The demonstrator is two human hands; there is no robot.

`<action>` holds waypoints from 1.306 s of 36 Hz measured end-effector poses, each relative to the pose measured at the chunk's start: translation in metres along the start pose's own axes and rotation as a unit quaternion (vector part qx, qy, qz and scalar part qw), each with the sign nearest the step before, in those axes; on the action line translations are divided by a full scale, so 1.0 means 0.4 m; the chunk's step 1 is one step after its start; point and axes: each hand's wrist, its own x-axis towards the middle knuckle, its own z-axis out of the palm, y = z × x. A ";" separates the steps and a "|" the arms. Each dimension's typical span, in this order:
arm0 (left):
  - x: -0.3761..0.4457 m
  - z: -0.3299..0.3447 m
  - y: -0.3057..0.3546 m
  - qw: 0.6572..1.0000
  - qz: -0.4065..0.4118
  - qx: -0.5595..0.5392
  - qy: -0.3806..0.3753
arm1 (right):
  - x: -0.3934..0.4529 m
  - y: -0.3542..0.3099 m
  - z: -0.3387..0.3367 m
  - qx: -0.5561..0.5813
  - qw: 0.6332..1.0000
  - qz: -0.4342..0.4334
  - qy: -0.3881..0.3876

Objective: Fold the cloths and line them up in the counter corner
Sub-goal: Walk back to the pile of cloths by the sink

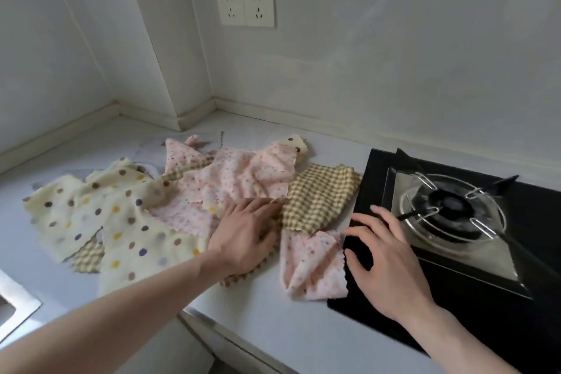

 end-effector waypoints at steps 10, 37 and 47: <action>-0.018 0.015 0.004 0.997 -0.001 0.045 0.058 | -0.027 0.015 0.029 0.003 0.998 -0.004 0.066; -0.211 -0.578 0.437 0.943 0.098 -0.167 0.272 | -0.343 -0.269 -0.352 0.156 0.971 0.151 0.102; -0.295 -0.557 0.522 0.934 0.179 -0.226 0.212 | -0.350 -0.288 -0.414 0.177 0.968 0.135 0.117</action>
